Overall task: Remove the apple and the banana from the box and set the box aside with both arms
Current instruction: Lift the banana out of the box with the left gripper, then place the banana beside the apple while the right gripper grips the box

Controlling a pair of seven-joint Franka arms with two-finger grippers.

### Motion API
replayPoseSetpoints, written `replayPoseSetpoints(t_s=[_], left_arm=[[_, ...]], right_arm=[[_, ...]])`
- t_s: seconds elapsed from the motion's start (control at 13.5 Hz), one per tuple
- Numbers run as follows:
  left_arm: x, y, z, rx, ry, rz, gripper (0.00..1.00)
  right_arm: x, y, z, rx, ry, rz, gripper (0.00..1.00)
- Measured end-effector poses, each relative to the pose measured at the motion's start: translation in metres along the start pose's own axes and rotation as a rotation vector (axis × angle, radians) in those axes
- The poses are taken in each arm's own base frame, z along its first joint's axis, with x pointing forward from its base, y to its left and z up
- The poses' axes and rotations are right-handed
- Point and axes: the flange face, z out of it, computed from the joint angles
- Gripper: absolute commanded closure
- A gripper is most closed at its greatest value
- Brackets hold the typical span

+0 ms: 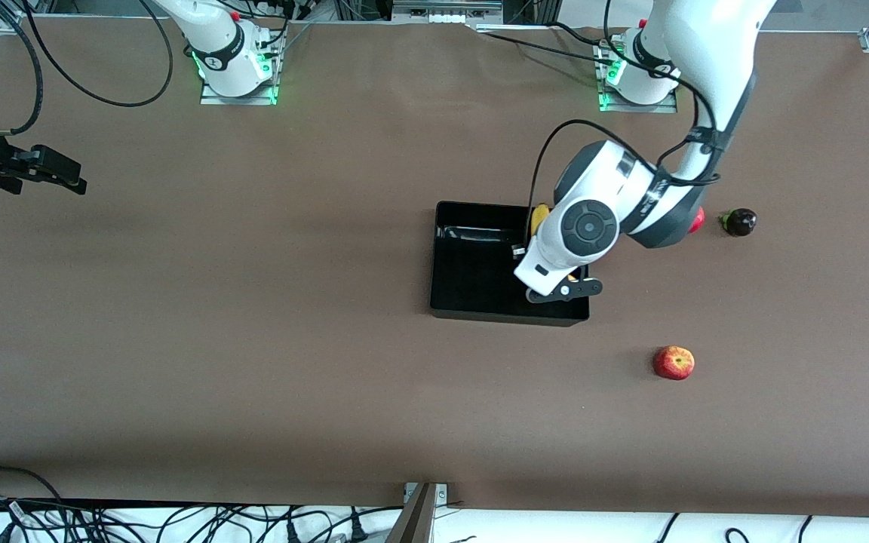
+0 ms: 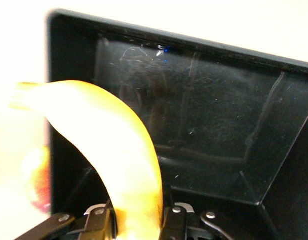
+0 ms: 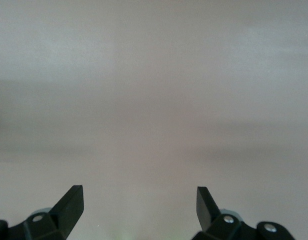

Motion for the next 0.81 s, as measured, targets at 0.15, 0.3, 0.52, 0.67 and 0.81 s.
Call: replayPoseSetpoints(t_s=[0.15,0.3,0.52,0.67,0.81], left_arm=[[0.011,-0.032,-0.027,0.005,-0.020,0.029,1.00],[0.031,-0.085,-0.047,-0.003,-0.043,0.092,1.00],[0.070,-0.191,-0.061,-0.017,-0.042,0.160,1.00],[0.090,-0.253,-0.061,0.000,-0.027,0.222,1.00],[0.108,-0.291,-0.059,0.010,0.023,0.263,1.00]], right_arm=[[0.000,0.000,0.000,0.000,0.000,0.000,0.00],[0.000,0.000,0.000,0.000,0.000,0.000,0.00],[0.000,0.000,0.000,0.000,0.000,0.000,0.00],[0.000,-0.001,0.000,0.000,0.000,-0.001,0.00],[0.000,-0.003,0.001,0.000,-0.004,-0.006,0.00]])
